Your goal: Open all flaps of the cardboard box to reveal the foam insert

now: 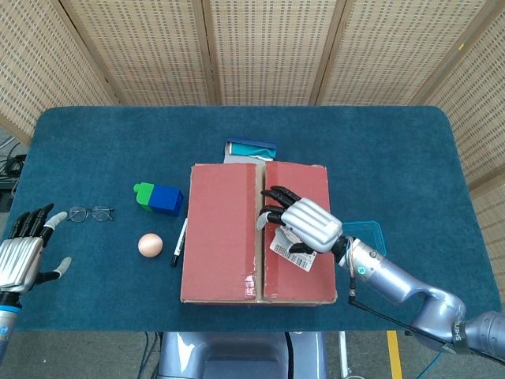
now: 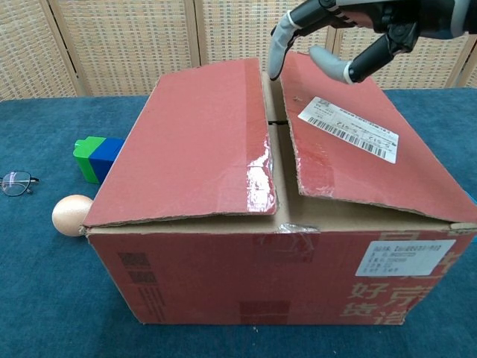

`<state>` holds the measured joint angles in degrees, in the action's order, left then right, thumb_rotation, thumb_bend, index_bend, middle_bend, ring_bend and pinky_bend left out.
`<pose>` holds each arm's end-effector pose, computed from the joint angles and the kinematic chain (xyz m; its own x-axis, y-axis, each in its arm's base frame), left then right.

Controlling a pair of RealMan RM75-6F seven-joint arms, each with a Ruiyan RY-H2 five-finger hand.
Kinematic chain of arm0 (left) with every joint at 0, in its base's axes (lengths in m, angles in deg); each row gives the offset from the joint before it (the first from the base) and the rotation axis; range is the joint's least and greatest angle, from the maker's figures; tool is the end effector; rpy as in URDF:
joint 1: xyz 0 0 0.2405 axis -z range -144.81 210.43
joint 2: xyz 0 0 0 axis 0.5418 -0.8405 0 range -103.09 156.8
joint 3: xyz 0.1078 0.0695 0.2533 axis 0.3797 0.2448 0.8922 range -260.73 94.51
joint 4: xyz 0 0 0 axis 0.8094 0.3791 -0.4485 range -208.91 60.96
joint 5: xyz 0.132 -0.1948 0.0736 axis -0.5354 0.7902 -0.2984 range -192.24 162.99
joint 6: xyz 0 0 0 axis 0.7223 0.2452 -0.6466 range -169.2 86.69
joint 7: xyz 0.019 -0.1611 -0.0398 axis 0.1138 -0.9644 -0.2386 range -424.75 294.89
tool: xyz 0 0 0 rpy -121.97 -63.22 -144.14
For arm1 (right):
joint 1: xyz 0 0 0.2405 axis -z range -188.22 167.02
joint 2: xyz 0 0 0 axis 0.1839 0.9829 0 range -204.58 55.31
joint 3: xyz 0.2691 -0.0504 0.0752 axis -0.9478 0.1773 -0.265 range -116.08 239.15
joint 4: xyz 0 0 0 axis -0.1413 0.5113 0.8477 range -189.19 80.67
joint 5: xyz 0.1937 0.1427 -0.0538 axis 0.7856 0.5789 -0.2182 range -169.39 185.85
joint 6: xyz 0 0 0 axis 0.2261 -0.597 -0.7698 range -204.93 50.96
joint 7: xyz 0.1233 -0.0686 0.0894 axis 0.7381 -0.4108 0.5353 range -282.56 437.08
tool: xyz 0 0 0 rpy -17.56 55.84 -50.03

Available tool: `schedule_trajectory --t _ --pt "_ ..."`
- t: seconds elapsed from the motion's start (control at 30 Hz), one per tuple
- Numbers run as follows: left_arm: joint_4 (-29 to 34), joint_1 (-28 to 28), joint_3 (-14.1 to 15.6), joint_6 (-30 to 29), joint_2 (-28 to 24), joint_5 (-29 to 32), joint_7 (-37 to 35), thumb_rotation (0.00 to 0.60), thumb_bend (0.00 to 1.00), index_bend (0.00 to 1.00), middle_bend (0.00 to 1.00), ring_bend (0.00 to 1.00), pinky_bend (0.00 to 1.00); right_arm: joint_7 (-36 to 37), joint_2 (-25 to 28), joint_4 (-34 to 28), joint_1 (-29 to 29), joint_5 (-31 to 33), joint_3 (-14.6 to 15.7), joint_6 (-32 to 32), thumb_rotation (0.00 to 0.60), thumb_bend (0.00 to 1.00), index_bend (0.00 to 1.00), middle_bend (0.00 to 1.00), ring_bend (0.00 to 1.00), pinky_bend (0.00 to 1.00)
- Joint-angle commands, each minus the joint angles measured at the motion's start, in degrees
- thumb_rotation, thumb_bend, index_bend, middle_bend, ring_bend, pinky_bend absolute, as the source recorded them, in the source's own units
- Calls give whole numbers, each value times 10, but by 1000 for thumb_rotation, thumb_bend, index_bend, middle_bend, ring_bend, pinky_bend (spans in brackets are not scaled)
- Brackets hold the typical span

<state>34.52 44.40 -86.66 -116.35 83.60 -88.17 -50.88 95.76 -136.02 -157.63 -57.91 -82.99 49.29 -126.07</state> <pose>-0.3080 0.2392 0.1364 0.4469 0.1627 0.8797 0.8887 0.0317 -0.4573 -0.0748 -0.3712 0.0628 0.3207 -0.3611 0.8757 -0.7393 -0.6733 -0.0069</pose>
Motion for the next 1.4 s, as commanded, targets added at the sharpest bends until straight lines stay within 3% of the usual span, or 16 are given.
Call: schedule_trajectory --t 0.03,0.9,1.4 --pt "0 0 1 0 0 0 -1 556 328 128 0 0 0 -7 -3 1 -2 4 4 1 600 775 355 329 40 19" --pt "-9 -2 4 3 -2 1 -21 555 329 128 0 0 0 -68 -19 12 -11 36 22 7 600 751 371 350 41 19" --pt "-10 1 3 4 0 -1 -22 556 329 128 0 0 0 -103 -22 -11 -31 53 10 17 600 737 371 343 40 19"
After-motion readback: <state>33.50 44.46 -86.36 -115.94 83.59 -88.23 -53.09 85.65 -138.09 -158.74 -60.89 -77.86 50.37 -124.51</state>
